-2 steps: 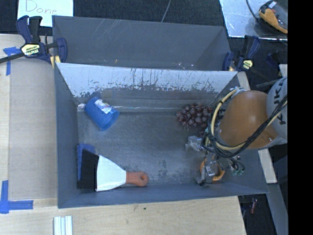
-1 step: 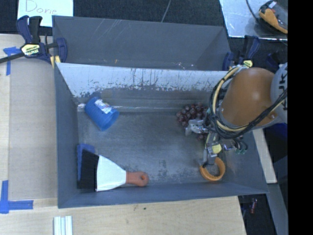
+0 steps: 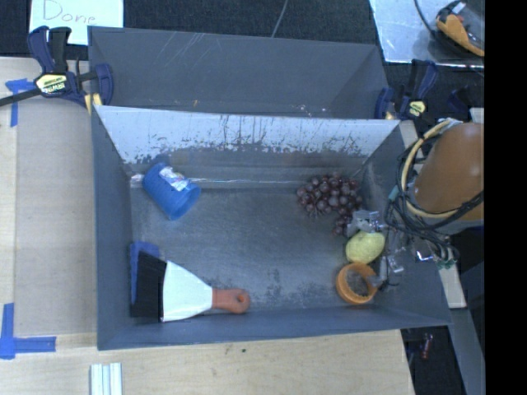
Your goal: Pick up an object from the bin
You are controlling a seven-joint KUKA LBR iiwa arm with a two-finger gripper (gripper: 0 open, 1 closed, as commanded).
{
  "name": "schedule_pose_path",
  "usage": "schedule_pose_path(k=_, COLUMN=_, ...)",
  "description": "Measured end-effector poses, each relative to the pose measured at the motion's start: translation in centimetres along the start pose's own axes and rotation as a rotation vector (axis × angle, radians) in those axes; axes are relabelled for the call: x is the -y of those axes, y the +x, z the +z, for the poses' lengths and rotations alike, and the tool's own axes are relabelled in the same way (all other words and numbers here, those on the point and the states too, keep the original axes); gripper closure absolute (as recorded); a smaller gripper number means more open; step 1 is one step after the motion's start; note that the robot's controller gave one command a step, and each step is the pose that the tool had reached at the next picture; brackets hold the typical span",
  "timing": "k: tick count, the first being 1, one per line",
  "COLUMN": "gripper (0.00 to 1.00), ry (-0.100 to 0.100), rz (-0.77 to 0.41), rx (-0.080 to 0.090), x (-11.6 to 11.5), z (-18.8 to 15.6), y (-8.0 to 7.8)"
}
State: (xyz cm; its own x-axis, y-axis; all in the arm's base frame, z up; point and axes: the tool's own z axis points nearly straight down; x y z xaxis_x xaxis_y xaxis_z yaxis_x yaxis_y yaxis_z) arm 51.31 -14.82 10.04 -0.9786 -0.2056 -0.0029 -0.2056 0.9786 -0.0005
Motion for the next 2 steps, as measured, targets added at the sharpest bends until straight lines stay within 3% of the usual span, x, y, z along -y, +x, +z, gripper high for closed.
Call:
schedule_pose_path(k=1, gripper=0.00, ry=-0.007, rz=-0.117, rx=0.009, x=2.1, z=2.9, y=-7.8)
schedule_pose_path(k=2, gripper=1.00, ry=-0.011, rz=-0.020, rx=0.007, x=0.2, z=2.8, y=-0.8)
